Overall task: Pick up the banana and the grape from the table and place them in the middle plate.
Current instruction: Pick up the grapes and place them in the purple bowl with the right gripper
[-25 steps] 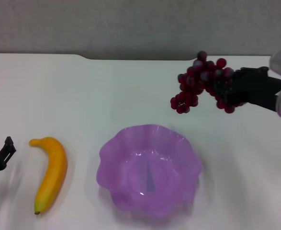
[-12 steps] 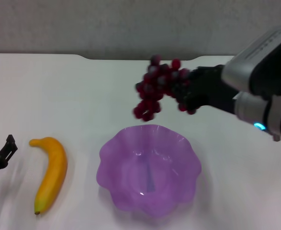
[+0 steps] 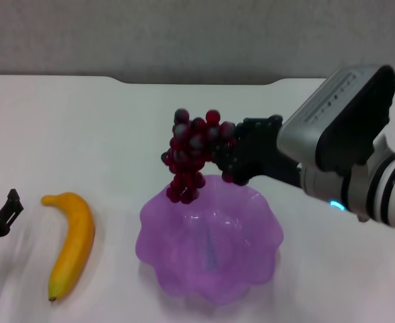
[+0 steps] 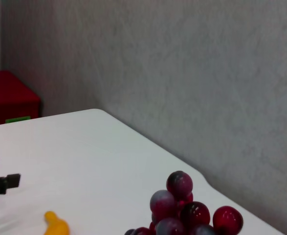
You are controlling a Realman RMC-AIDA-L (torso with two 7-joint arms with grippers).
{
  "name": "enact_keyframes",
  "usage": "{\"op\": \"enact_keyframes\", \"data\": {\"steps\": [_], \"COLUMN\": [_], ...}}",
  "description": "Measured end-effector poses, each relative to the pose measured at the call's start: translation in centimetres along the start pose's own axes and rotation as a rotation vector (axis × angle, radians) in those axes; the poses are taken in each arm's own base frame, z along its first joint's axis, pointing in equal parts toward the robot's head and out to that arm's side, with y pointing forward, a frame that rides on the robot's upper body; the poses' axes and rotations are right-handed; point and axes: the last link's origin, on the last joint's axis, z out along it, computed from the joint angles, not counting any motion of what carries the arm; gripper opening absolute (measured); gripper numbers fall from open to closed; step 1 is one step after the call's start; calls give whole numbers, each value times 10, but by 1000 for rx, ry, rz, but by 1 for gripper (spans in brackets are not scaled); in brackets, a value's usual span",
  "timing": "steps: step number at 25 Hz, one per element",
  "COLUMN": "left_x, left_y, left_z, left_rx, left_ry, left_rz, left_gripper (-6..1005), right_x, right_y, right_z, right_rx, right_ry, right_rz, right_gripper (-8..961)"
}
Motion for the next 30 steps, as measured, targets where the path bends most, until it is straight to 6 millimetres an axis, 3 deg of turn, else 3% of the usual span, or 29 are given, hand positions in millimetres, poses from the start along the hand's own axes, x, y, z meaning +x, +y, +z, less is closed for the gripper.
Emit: {"op": "enact_keyframes", "data": {"steps": [8, 23, 30], "left_x": [0, 0, 2], "left_y": [-2, -2, -1], "left_z": [0, 0, 1], "left_rx": [12, 11, 8], "left_ry": [0, 2, 6], "left_rz": [-6, -7, -7], "left_gripper": [908, 908, 908], "right_x": [21, 76, 88], "right_y": [19, 19, 30], "right_z": [9, 24, 32], "right_rx": [-23, 29, 15], "right_ry": [23, 91, 94], "right_rz": [-7, -5, -42], "right_gripper": [333, 331, 326]}}
